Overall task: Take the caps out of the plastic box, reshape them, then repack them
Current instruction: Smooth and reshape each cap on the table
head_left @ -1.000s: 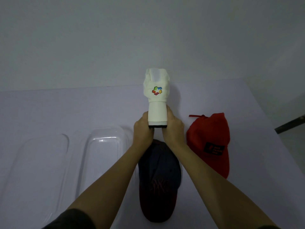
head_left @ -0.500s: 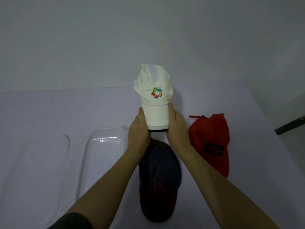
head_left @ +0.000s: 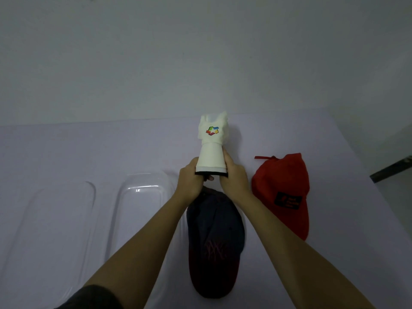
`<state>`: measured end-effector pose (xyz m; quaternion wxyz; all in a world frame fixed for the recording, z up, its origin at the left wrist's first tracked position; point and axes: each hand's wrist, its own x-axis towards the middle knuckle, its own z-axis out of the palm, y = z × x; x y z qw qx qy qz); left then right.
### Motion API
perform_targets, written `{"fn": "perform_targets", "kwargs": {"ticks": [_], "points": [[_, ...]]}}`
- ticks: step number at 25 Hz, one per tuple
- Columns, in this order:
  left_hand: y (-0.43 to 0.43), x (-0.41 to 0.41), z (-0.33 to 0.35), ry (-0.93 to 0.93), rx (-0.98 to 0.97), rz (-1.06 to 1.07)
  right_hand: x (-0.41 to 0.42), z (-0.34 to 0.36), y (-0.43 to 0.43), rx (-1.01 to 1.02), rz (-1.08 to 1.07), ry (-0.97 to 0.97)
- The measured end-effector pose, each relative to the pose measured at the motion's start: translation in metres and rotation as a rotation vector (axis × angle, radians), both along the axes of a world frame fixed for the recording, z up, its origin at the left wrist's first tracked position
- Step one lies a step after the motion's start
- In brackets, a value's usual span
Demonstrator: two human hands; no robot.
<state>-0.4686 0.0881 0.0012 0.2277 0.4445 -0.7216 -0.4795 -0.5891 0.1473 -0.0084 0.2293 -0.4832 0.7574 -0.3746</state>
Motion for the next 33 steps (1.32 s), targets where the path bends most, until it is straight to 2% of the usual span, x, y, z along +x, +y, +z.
{"fn": "perform_targets", "kwargs": {"ticks": [3, 5, 7, 10, 13, 17, 20, 25, 30, 33], "points": [[-0.004, 0.0, -0.011, -0.039, -0.242, 0.071, -0.008, -0.012, 0.001, -0.1, 0.022, 0.125], [-0.007, 0.0, -0.014, 0.071, -0.24, 0.046, -0.013, -0.017, 0.0, -0.103, 0.057, 0.194], [-0.013, 0.001, -0.011, 0.175, -0.051, -0.028, -0.022, -0.021, -0.002, -0.068, 0.093, 0.25], [-0.028, -0.003, -0.011, 0.154, 0.32, 0.004, -0.031, -0.03, -0.004, 0.033, 0.136, 0.32], [-0.041, -0.012, -0.024, 0.068, 0.455, 0.099, -0.033, -0.044, -0.003, 0.132, 0.162, 0.348], [-0.044, -0.01, -0.042, -0.062, 0.41, 0.058, -0.035, -0.065, -0.001, 0.181, 0.236, 0.356], [-0.044, -0.015, -0.047, -0.133, 0.397, 0.036, -0.037, -0.074, 0.0, 0.296, 0.256, 0.344], [-0.041, -0.02, -0.059, -0.262, 0.341, 0.08, -0.034, -0.084, -0.002, 0.358, 0.257, 0.314], [-0.03, -0.03, -0.017, -0.28, 0.213, 0.085, -0.033, -0.057, 0.002, 0.24, 0.227, 0.172], [-0.015, -0.039, 0.012, -0.2, 0.057, 0.089, -0.044, -0.03, 0.024, 0.106, 0.097, 0.21]]}}
